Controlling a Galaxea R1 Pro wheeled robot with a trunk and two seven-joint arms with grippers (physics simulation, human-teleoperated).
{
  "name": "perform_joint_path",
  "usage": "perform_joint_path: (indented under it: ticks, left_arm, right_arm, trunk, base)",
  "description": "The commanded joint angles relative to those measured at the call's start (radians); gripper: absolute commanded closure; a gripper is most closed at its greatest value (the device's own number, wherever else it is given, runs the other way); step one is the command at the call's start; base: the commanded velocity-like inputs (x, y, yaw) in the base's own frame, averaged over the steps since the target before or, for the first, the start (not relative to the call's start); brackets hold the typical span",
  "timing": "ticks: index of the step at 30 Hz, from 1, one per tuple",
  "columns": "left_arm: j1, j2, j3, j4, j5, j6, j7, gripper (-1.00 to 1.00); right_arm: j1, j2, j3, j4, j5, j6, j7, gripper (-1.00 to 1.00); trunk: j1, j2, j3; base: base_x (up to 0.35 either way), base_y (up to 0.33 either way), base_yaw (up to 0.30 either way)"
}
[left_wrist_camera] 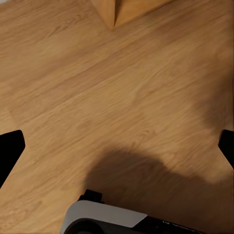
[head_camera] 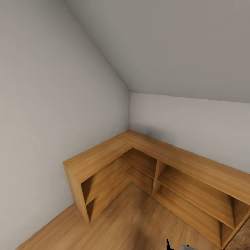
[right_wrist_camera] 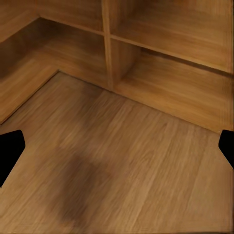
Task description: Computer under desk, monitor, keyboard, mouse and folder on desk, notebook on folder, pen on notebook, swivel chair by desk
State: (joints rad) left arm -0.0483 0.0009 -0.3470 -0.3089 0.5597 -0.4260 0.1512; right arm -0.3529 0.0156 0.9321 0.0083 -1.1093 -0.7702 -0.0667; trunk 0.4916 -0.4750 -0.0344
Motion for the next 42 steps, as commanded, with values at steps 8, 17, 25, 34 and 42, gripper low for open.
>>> perform_joint_path:
  ticks: [8, 17, 25, 34, 42]
  left_arm:
    - [-0.001, -0.007, -0.012, 0.001, -0.001, -0.002, 0.008, -1.0]
    - [-0.001, -0.009, -0.013, 0.001, -0.002, -0.002, 0.008, -1.0]
    - [-0.001, -0.009, -0.012, 0.001, -0.001, -0.002, 0.008, -1.0]
    - [-0.001, -0.009, -0.012, 0.001, 0.0, -0.002, 0.008, -1.0]
    - [-0.001, -0.009, -0.012, 0.001, 0.002, -0.002, 0.008, -1.0]
  right_arm:
    - [0.0, 0.001, 0.008, 0.001, -0.001, -0.001, -0.007, -1.0]
    - [-0.001, 0.001, 0.008, 0.001, -0.001, -0.001, -0.007, -1.0]
    - [-0.001, 0.001, 0.008, 0.001, -0.001, -0.001, -0.007, -1.0]
    - [0.0, 0.001, 0.008, 0.001, -0.001, 0.001, -0.007, -1.0]
    - [-0.001, 0.001, 0.008, 0.0, -0.001, 0.019, -0.007, -1.0]
  trunk:
    - [0.001, -0.002, 0.005]
    - [0.001, -0.002, 0.012]
    - [0.001, -0.002, 0.019]
    - [0.001, -0.002, 0.026]
    - [0.001, -0.002, 0.033]
  base:
    - [0.073, 0.131, -0.257]
    - [0.015, 0.025, -0.259]
    - [0.195, 0.0, -0.26]
    - [0.327, 0.0, -0.26]
    - [0.281, 0.0, -0.263]
